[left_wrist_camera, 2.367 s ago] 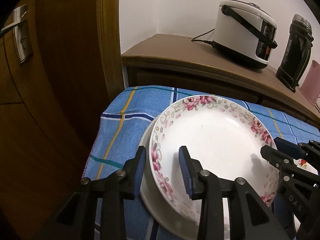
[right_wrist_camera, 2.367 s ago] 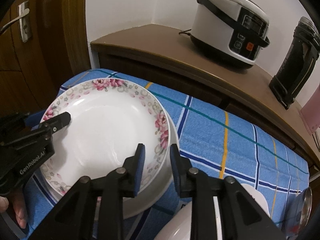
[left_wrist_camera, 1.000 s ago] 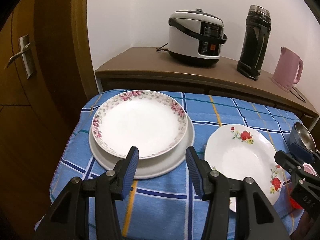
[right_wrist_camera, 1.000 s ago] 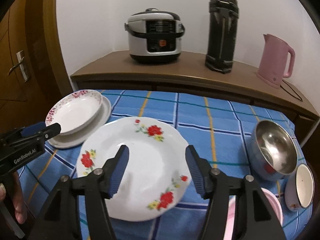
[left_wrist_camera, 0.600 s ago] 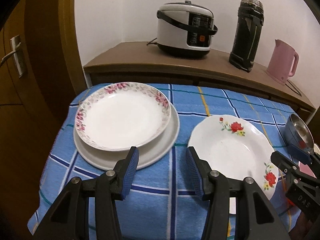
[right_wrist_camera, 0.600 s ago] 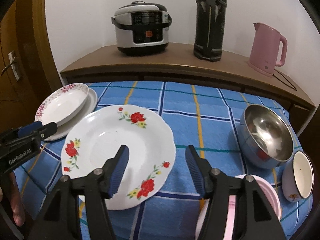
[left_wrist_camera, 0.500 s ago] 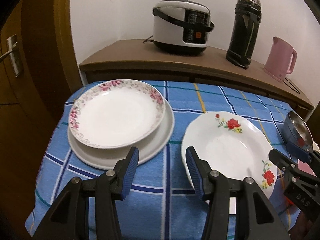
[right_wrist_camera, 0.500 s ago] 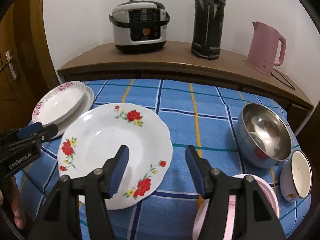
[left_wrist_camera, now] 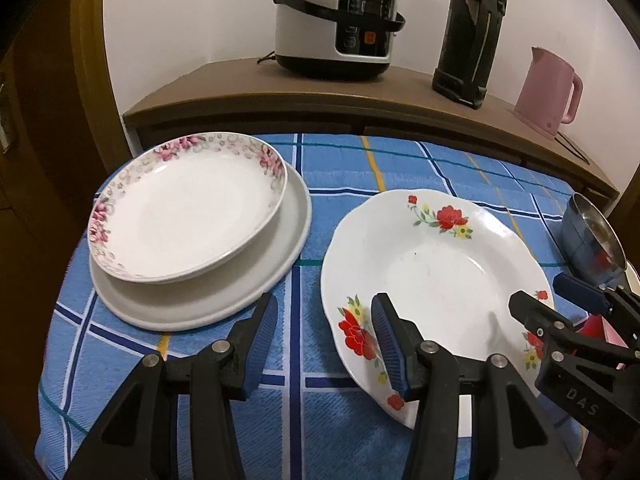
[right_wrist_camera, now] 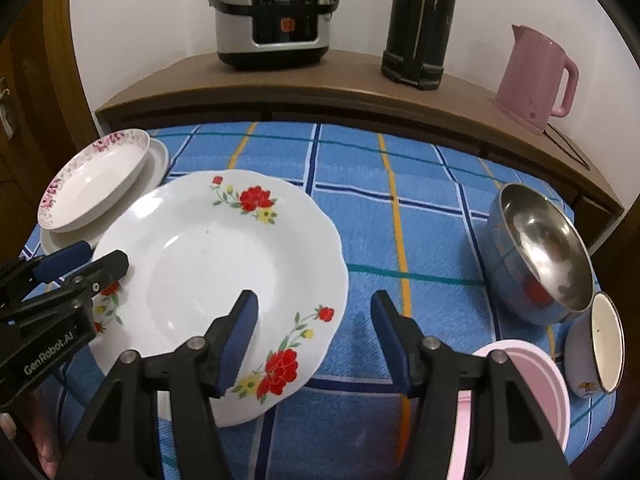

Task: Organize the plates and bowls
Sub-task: 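Move the left gripper to the rim of the red-flower white plate, then grasp the red-flower plate rim with the left gripper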

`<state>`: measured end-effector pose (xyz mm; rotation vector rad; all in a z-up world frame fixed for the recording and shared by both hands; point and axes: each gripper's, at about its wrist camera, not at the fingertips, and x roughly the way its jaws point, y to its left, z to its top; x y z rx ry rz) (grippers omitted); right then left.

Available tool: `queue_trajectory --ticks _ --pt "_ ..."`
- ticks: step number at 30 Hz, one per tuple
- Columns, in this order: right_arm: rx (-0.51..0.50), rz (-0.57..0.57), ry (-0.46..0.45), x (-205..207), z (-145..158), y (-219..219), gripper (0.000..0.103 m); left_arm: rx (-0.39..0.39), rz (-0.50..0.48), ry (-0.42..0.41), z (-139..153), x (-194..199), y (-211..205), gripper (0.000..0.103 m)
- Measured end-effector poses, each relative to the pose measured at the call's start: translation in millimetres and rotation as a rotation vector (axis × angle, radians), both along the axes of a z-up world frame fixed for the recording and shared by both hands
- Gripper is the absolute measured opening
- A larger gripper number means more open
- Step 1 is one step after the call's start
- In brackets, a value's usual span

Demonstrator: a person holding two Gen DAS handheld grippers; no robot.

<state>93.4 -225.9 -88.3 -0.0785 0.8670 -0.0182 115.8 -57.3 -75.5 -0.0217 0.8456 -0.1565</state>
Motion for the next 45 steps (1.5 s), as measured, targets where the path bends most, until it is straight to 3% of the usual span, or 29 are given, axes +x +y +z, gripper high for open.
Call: queue_trajectory --ticks 17,27,34,35,37,45 --pt "0.019 0.036 0.021 6 -13 10 0.057 -0.021 -0.012 -0.003 -8 5 1 0.052" --pt "0.021 0.019 -0.014 1 1 4 0.05 -0.1 -0.018 -0.04 -2 2 9 0.052" --pt "-0.001 0.018 0.002 4 -4 5 0.046 -0.092 -0.059 -0.007 -5 5 4 0.052" --pt "-0.003 0.016 -0.001 4 -4 5 0.043 -0.08 -0.063 -0.008 -5 4 1 0.051" --pt "-0.006 0.021 -0.003 3 -3 4 0.038 -0.068 -0.071 -0.008 -5 4 -2 0.031" --pt "-0.024 0.025 -0.002 10 -5 4 0.035 -0.038 -0.074 0.0 -7 4 -5 0.03"
